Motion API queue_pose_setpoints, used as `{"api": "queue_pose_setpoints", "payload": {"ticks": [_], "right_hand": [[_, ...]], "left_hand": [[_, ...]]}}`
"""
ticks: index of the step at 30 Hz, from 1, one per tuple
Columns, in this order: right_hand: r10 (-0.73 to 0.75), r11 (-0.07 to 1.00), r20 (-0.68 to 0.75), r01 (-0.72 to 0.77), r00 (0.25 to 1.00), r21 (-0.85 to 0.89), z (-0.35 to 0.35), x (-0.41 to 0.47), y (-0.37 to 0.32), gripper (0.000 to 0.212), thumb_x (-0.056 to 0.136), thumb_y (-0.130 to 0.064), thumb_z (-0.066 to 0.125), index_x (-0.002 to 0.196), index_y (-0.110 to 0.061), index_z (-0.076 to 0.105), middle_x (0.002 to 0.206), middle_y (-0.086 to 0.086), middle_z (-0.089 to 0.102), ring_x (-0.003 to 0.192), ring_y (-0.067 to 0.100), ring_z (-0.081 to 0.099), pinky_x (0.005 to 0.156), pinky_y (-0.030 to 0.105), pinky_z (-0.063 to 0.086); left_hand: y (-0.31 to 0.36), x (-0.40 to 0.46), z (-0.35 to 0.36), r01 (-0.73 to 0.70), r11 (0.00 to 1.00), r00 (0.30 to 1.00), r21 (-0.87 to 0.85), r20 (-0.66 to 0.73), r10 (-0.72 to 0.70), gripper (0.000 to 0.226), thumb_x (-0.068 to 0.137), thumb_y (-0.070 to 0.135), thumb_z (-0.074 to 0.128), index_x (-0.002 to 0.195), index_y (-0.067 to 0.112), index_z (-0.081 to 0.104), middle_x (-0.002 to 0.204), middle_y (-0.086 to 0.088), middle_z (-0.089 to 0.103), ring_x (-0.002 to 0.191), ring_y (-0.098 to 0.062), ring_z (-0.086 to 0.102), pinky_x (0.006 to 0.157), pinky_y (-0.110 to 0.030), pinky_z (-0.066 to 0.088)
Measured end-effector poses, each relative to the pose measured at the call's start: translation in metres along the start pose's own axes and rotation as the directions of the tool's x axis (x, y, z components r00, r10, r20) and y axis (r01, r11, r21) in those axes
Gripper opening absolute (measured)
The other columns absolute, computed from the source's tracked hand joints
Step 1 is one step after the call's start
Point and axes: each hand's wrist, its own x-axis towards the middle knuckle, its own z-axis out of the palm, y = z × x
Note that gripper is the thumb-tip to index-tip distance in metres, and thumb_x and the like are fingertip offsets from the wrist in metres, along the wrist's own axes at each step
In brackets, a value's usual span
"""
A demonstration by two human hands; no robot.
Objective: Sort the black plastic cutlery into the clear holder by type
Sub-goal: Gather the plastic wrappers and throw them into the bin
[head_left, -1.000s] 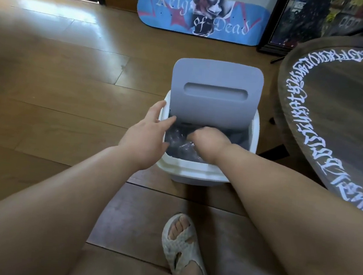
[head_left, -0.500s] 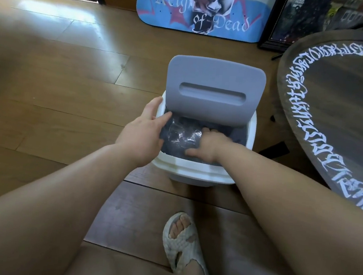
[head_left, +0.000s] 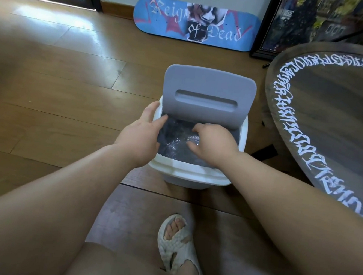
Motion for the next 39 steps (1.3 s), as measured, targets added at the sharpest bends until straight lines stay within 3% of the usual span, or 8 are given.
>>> {"api": "queue_pose_setpoints", "payload": {"ticks": [6,12,16,19,25,32,36,39], "right_hand": [[-0.188,0.974,-0.387,0.224,0.903,0.048,-0.009,-0.021,0.004,0.018,0.086,-0.022,0.057,0.088,-0.007,0.066,0.078,0.01,0.062,0.074,0.034,0.061,0.058,0.042,0.052],[-0.014,0.997,-0.082,0.007,0.997,-0.08,-0.014,-0.019,0.003,0.034,0.096,-0.048,0.042,0.105,-0.015,0.047,0.1,0.007,0.063,0.087,0.034,0.059,0.066,0.035,0.039],[-0.014,0.99,0.061,0.005,0.998,0.138,-0.013,-0.015,-0.003,0.012,0.09,-0.023,0.046,0.097,-0.016,0.038,0.102,0.01,0.055,0.082,0.032,0.048,0.068,0.036,0.035],[-0.028,0.981,-0.04,0.035,0.999,0.193,-0.013,-0.016,0.004,0.013,0.089,-0.01,0.049,0.089,-0.018,0.038,0.093,0.007,0.05,0.086,0.035,0.052,0.072,0.041,0.041],[-0.066,0.988,0.229,0.032,0.971,0.149,-0.015,-0.017,0.007,0.052,0.088,-0.053,0.054,0.115,-0.01,0.063,0.113,0.009,0.066,0.105,0.03,0.058,0.09,0.039,0.047],[-0.026,0.998,0.02,0.027,0.999,-0.055,-0.014,-0.018,0.013,0.017,0.091,-0.015,0.053,0.105,-0.011,0.061,0.103,0.01,0.06,0.092,0.031,0.059,0.073,0.031,0.045],[-0.049,0.999,0.189,0.052,0.981,-0.012,-0.006,-0.017,0.013,0.032,0.087,-0.009,0.053,0.119,-0.009,0.055,0.118,0.011,0.056,0.111,0.03,0.055,0.083,0.032,0.043],[-0.025,0.997,0.08,0.031,0.996,-0.073,-0.004,-0.018,0.016,0.038,0.084,0.0,0.05,0.118,-0.015,0.058,0.108,0.009,0.065,0.099,0.032,0.06,0.075,0.031,0.044]], "left_hand": [[-0.001,-0.004,0.001,-0.018,0.999,1.0,-0.033,-0.011,0.018,0.076,0.086,0.017,0.059,0.148,0.035,0.019,0.158,0.009,-0.012,0.123,-0.027,0.048,0.086,-0.037,0.047],[0.005,-0.008,-0.004,0.005,0.998,1.0,-0.055,0.017,-0.004,0.08,0.086,0.019,0.062,0.148,0.036,0.015,0.157,0.006,-0.009,0.119,-0.031,0.05,0.084,-0.037,0.047],[0.002,-0.007,-0.003,0.026,0.999,0.999,-0.041,0.029,-0.025,0.084,0.087,0.021,0.061,0.15,0.035,0.008,0.157,0.008,-0.01,0.117,-0.03,0.052,0.084,-0.037,0.048],[-0.001,-0.007,-0.002,0.018,0.999,0.999,-0.039,0.036,-0.016,0.084,0.087,0.019,0.06,0.15,0.038,0.008,0.157,0.008,-0.009,0.114,-0.03,0.053,0.083,-0.037,0.049],[0.002,-0.007,-0.001,0.016,1.0,0.999,-0.02,0.047,-0.015,0.081,0.087,0.019,0.06,0.149,0.038,0.011,0.156,0.004,-0.003,0.11,-0.031,0.055,0.083,-0.037,0.049],[0.0,-0.007,0.0,0.027,1.0,0.998,-0.006,0.055,-0.027,0.083,0.087,0.019,0.061,0.15,0.038,0.01,0.156,0.002,0.0,0.11,-0.031,0.055,0.082,-0.036,0.049],[0.0,-0.007,0.0,0.023,1.0,0.999,-0.009,0.048,-0.022,0.086,0.087,0.02,0.061,0.15,0.039,0.006,0.156,-0.002,0.003,0.107,-0.031,0.056,0.082,-0.035,0.047],[-0.001,-0.007,0.0,0.013,1.0,0.999,-0.009,0.042,-0.013,0.087,0.087,0.02,0.062,0.15,0.04,0.005,0.155,-0.003,0.005,0.105,-0.031,0.056,0.081,-0.034,0.046]]}}
